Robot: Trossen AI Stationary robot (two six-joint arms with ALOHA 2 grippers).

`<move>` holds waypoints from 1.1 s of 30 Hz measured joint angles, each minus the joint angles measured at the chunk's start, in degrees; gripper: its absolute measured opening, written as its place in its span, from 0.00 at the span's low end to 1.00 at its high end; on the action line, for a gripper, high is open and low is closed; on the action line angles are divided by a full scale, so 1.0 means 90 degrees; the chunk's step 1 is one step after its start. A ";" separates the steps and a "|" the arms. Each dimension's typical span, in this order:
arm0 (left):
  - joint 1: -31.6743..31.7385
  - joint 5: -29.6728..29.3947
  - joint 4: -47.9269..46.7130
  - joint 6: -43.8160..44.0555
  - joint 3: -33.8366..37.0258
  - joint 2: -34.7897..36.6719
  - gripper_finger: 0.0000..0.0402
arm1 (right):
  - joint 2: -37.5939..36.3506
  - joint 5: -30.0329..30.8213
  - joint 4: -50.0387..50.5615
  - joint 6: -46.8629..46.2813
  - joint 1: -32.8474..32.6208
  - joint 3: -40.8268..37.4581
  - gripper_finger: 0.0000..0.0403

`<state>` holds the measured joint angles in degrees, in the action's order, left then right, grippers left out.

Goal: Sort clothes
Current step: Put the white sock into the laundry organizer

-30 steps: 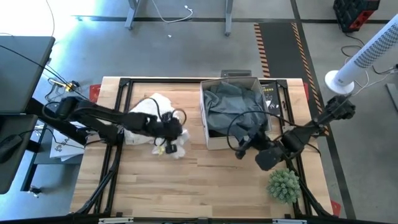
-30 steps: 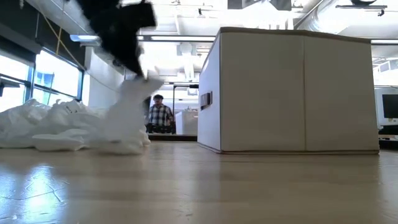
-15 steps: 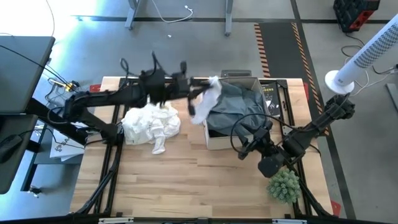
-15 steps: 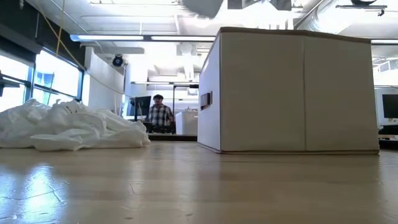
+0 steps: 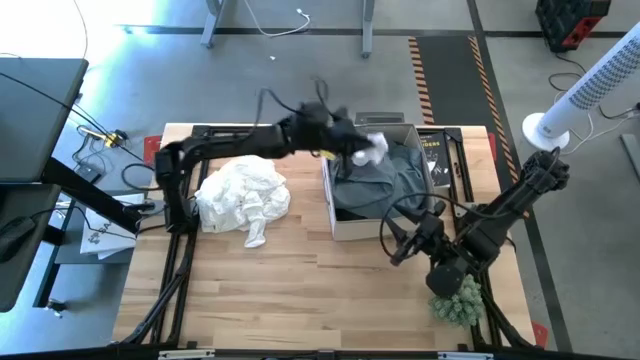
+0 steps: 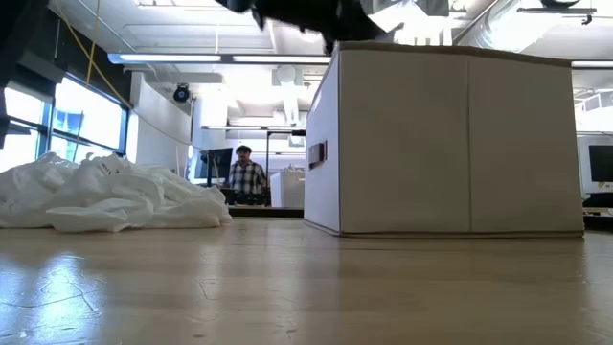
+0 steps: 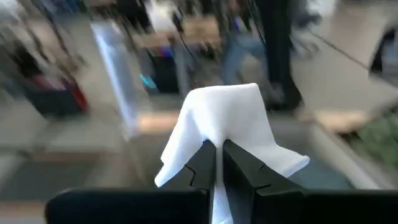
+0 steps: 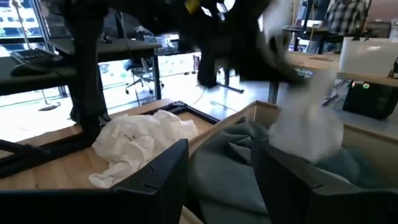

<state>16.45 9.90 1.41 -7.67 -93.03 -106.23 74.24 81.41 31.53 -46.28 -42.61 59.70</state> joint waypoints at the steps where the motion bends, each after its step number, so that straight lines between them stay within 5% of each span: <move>1: -0.0005 0.0170 -0.0228 0.0057 -0.0001 -0.0126 0.07 | 0.0000 -0.0011 -0.0002 0.0000 -0.0020 0.0000 0.43; 6: 0.0000 0.0192 -0.1594 -0.0137 0.0009 -0.0337 0.23 | 0.0000 -0.0391 0.0000 -0.0335 0.0161 0.0000 0.43; 10: -0.0002 -0.0384 -0.2754 -0.0152 -0.0003 -0.0029 0.31 | -0.0063 -0.0587 0.0039 -0.0505 0.0776 0.0023 0.43; 21: -0.0884 -0.2050 -0.5227 0.0491 0.0233 0.1308 0.34 | -0.0060 -0.5127 -0.0364 0.1542 0.4631 0.0182 0.43; 27: -0.1885 -0.3276 -0.5490 0.1249 0.1152 0.2150 0.34 | 0.0564 -0.6537 0.0584 0.1693 0.6304 0.0127 0.43; 33: -0.2937 -0.4349 -0.5513 0.2819 0.2487 0.3004 0.34 | 0.1324 -0.7314 0.0655 0.2104 0.7079 -0.0317 0.43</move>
<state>-9.98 -29.24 -48.20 17.70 -70.64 -79.19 86.15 15.58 37.42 -27.35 21.11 56.85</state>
